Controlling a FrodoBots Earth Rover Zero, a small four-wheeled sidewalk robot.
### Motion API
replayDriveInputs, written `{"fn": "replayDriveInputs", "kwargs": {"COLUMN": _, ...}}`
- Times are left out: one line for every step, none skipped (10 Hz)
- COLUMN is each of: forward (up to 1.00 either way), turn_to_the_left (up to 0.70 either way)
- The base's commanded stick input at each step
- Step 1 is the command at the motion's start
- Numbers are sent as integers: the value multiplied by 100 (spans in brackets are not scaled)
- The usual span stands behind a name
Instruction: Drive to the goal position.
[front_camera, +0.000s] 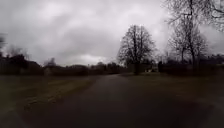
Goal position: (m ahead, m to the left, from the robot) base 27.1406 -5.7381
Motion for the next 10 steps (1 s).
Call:
{"fn": "replayDriveInputs", "kwargs": {"forward": 100, "turn_to_the_left": 0}}
{"fn": "replayDriveInputs", "kwargs": {"forward": 100, "turn_to_the_left": 0}}
{"fn": "replayDriveInputs", "kwargs": {"forward": 100, "turn_to_the_left": 0}}
{"fn": "replayDriveInputs", "kwargs": {"forward": 100, "turn_to_the_left": 0}}
{"fn": "replayDriveInputs", "kwargs": {"forward": 100, "turn_to_the_left": 0}}
{"fn": "replayDriveInputs", "kwargs": {"forward": 100, "turn_to_the_left": 0}}
{"fn": "replayDriveInputs", "kwargs": {"forward": 100, "turn_to_the_left": 0}}
{"fn": "replayDriveInputs", "kwargs": {"forward": 100, "turn_to_the_left": 0}}
{"fn": "replayDriveInputs", "kwargs": {"forward": 100, "turn_to_the_left": 0}}
{"fn": "replayDriveInputs", "kwargs": {"forward": 100, "turn_to_the_left": 0}}
